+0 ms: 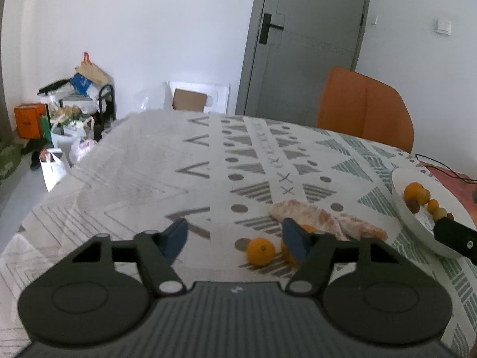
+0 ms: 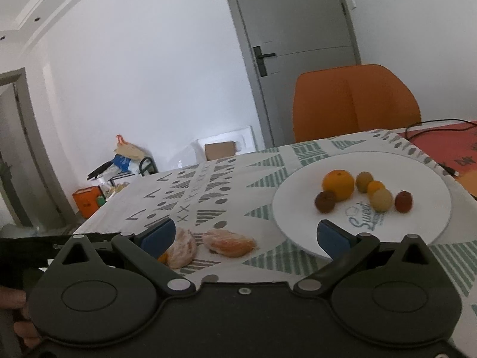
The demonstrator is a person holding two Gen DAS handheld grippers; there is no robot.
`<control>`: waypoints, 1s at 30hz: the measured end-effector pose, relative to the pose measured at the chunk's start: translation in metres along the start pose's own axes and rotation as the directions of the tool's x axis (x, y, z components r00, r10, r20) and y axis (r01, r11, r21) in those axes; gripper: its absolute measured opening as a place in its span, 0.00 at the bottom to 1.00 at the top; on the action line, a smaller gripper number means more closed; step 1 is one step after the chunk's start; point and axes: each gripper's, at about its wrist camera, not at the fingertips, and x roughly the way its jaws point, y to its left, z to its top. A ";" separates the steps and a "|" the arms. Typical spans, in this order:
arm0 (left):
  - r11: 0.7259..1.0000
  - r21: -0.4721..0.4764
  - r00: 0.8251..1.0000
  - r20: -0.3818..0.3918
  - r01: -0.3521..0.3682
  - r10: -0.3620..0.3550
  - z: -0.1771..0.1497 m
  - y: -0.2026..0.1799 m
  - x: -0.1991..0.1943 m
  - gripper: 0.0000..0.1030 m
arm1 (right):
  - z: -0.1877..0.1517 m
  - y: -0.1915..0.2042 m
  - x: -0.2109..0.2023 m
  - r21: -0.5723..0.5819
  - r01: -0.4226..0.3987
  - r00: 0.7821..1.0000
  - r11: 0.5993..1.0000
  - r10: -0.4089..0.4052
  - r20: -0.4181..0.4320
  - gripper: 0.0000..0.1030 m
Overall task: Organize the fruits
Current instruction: 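Move both tools back to the loose fruits on the cloth, then grasp a mandarin with the left gripper while the right gripper grasps a peeled mandarin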
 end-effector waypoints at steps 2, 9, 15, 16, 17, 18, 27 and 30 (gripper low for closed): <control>1.000 -0.005 1.000 -0.011 0.010 -0.010 -0.002 0.002 0.002 0.58 | 0.000 0.004 0.003 -0.008 -0.008 1.000 1.000 0.008 -0.010 0.97; 0.997 -0.038 0.997 -0.036 0.065 -0.067 -0.009 0.003 0.014 0.46 | -0.001 0.016 0.015 -0.043 -0.021 0.998 0.999 0.018 -0.056 0.80; 0.996 -0.049 0.996 -0.043 0.078 -0.080 -0.013 0.004 0.019 0.26 | 0.001 0.023 0.027 -0.075 -0.040 0.995 0.996 0.033 -0.093 0.70; 0.996 -0.043 0.996 -0.042 0.072 -0.074 -0.014 0.004 0.018 0.23 | 0.001 0.025 0.029 -0.083 -0.042 0.995 0.996 0.034 -0.097 0.70; 0.997 -0.045 0.996 -0.043 0.070 -0.072 -0.014 0.005 0.018 0.22 | 0.001 0.026 0.032 -0.091 -0.044 0.994 0.995 0.035 -0.103 0.69; 0.996 -0.054 0.996 -0.043 0.077 -0.079 -0.013 0.007 0.018 0.22 | 0.002 0.027 0.035 -0.099 -0.044 0.993 0.994 0.033 -0.111 0.68; 0.993 -0.100 0.998 -0.037 0.055 -0.059 -0.011 0.019 0.014 0.21 | 0.005 0.029 0.057 -0.155 -0.047 0.986 0.987 0.021 -0.166 0.58; 0.993 -0.109 0.998 -0.033 0.045 -0.049 -0.010 0.022 0.013 0.21 | 0.004 0.030 0.062 -0.174 -0.045 0.985 0.984 0.014 -0.173 0.56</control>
